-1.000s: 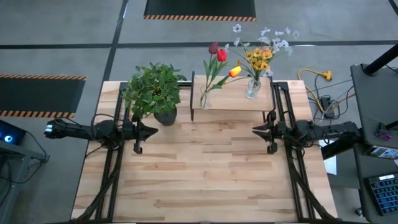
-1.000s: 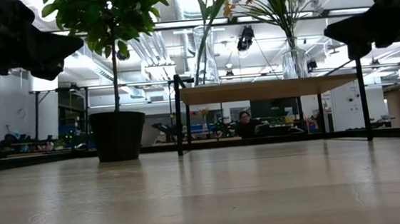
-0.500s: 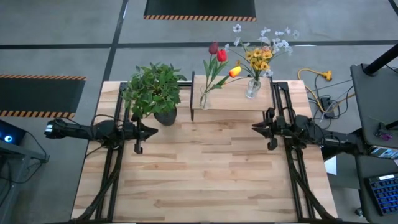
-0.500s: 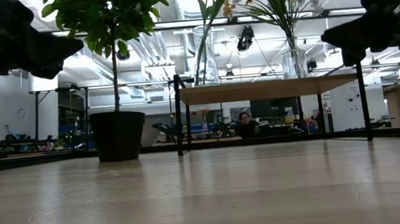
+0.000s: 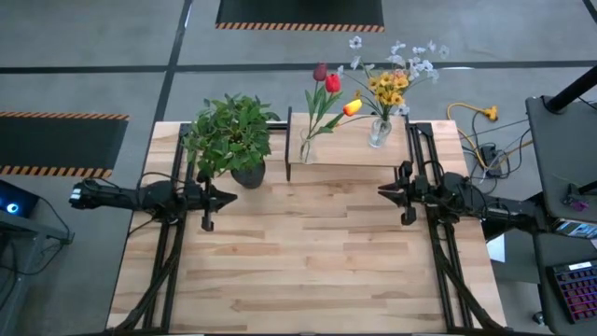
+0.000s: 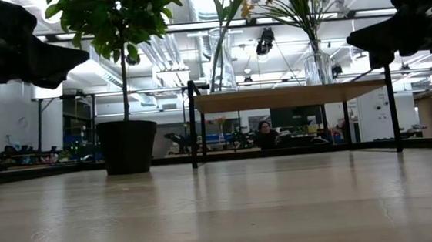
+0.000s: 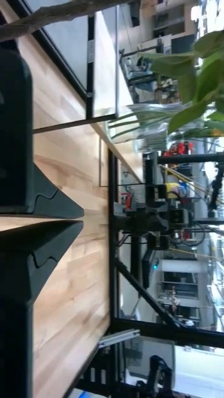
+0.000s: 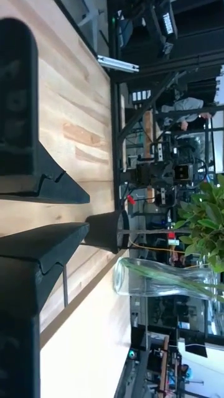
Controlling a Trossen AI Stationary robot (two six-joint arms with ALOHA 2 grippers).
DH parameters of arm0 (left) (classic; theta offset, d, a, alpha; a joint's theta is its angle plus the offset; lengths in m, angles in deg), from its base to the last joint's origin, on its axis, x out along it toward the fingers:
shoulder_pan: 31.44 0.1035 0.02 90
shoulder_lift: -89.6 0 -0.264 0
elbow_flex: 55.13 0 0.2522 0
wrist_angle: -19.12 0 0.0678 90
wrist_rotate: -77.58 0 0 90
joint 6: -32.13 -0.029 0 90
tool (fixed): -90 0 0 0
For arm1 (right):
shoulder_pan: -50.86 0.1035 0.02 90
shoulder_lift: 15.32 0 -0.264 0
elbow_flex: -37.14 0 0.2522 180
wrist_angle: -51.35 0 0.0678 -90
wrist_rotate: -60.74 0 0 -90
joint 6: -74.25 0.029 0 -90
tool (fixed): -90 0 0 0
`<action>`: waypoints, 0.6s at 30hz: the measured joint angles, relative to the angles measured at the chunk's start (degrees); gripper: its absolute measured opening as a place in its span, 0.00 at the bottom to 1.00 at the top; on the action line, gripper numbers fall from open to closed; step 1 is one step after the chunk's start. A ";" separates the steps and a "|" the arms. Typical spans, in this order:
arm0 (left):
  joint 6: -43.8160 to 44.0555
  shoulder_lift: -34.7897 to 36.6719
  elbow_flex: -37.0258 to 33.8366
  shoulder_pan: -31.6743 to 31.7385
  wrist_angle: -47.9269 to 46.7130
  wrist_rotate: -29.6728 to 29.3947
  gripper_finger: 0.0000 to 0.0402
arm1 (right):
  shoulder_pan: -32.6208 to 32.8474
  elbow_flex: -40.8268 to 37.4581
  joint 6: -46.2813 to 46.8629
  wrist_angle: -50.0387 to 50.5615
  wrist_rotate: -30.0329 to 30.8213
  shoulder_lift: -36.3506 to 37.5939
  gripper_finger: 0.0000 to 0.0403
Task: Pick and place flowers into a vace then onto a shelf
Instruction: Return to Home Position
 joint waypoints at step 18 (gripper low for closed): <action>0.35 -0.04 0.07 0.00 -0.61 -0.80 0.00 | 0.01 0.01 7.12 0.17 0.04 -0.42 0.13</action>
